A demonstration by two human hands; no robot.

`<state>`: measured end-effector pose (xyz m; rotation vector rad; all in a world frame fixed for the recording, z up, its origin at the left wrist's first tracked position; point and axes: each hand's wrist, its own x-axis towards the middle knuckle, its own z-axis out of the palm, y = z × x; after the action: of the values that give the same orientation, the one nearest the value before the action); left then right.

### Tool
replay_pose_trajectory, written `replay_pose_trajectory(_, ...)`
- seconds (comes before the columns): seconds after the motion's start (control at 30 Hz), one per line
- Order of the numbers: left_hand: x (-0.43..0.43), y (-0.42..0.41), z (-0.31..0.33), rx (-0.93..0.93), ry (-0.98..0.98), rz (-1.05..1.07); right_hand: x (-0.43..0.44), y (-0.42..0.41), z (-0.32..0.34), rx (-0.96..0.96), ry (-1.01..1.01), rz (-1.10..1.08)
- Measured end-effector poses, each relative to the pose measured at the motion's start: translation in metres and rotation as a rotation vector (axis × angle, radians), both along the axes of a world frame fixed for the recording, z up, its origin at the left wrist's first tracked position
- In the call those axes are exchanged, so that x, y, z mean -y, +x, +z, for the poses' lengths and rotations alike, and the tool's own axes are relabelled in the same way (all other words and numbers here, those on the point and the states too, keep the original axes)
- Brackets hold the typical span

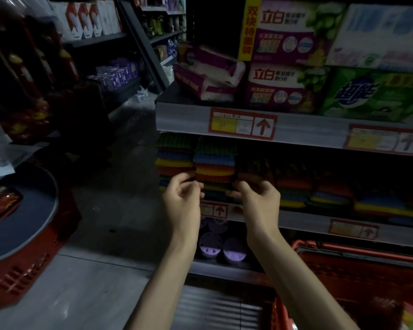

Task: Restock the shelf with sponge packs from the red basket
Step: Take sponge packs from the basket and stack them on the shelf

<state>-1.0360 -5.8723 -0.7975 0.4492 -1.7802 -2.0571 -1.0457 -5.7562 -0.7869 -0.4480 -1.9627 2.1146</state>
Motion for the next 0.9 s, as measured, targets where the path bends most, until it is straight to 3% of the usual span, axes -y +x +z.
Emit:
replay_pose_trajectory(0.17,-0.0049,-0.0003,-0.0016,0.013,-0.034,0.03,0.0029,0.0,-0.0069,-0.035,0.096,-0.014)
replay_pose_trajectory(0.9,-0.0083,-0.0064,-0.005,0.058,-0.066,-0.005,0.0084,-0.002,-0.0075,-0.087,0.129,0.088)
